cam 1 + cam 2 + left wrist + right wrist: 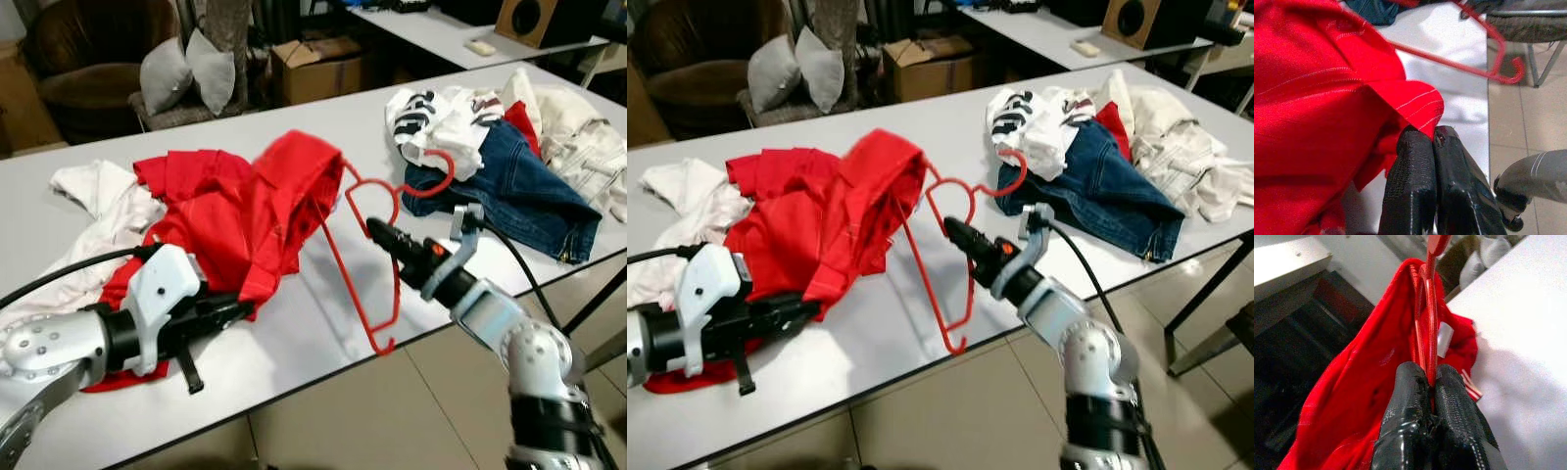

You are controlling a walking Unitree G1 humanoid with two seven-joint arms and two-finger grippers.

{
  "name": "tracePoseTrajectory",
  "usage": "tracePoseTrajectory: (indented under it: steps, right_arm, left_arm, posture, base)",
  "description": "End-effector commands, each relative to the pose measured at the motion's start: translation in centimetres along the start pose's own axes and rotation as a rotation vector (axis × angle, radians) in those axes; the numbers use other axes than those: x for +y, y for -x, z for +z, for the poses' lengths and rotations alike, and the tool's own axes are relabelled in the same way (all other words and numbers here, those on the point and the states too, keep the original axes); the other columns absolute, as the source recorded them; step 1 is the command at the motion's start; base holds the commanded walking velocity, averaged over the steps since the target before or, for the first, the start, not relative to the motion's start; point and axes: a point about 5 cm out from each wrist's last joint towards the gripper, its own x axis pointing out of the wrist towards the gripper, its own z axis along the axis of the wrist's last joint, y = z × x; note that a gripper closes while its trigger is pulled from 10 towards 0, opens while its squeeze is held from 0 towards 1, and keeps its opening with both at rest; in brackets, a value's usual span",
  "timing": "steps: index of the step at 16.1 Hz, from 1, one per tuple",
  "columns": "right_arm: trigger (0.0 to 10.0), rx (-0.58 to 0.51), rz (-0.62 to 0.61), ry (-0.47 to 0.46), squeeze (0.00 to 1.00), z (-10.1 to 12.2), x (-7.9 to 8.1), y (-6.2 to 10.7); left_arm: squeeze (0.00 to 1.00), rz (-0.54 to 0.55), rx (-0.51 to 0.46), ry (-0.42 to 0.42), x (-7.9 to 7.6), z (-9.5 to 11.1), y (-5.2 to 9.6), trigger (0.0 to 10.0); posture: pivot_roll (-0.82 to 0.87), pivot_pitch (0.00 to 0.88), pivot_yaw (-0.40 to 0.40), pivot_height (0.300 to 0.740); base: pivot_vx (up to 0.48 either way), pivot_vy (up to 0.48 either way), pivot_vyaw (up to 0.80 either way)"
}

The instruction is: Hang hanger

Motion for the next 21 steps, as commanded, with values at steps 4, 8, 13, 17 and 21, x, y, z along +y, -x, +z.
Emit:
tracePoseTrajectory:
  steps: [4,8,13,17,21]
  right_arm:
    - [10.0,0.031,-0.059,-0.065,0.00,-0.5,-0.7,-2.4]
    - [10.0,0.299,-0.010,0.155,0.00,-2.3,0.1,-2.6]
    - [10.0,0.194,0.066,0.049,0.00,-0.9,0.5,-2.3]
    - [10.0,-0.028,0.106,-0.170,0.00,1.2,1.1,-4.2]
    - [10.0,-0.144,0.060,-0.408,0.00,0.8,1.4,-6.4]
  left_arm:
    - [0.00,-0.086,-0.062,-0.039,-1.2,1.1,-1.9,0.0]
    - [0.00,0.130,-0.143,-0.164,1.4,2.7,-2.7,0.0]
    - [0.00,-0.003,-0.166,-0.170,0.4,3.7,-1.8,0.0]
    - [0.00,-0.157,0.028,-0.090,-1.3,0.8,-1.6,0.0]
    - [0.00,-0.157,-0.032,-0.073,-1.3,1.2,-2.6,0.0]
  posture:
    - [-0.10,0.013,0.061,0.740]
    - [-0.10,0.012,0.047,0.740]
    - [-0.10,0.016,0.051,0.740]
    - [-0.09,0.020,0.047,0.740]
    - [-0.08,0.010,0.050,0.740]
  base:
    - [0.000,0.000,0.00]
    - [0.000,0.000,0.00]
    - [0.000,0.000,0.00]
    - [0.000,0.000,0.00]
    - [0.000,0.000,0.00]
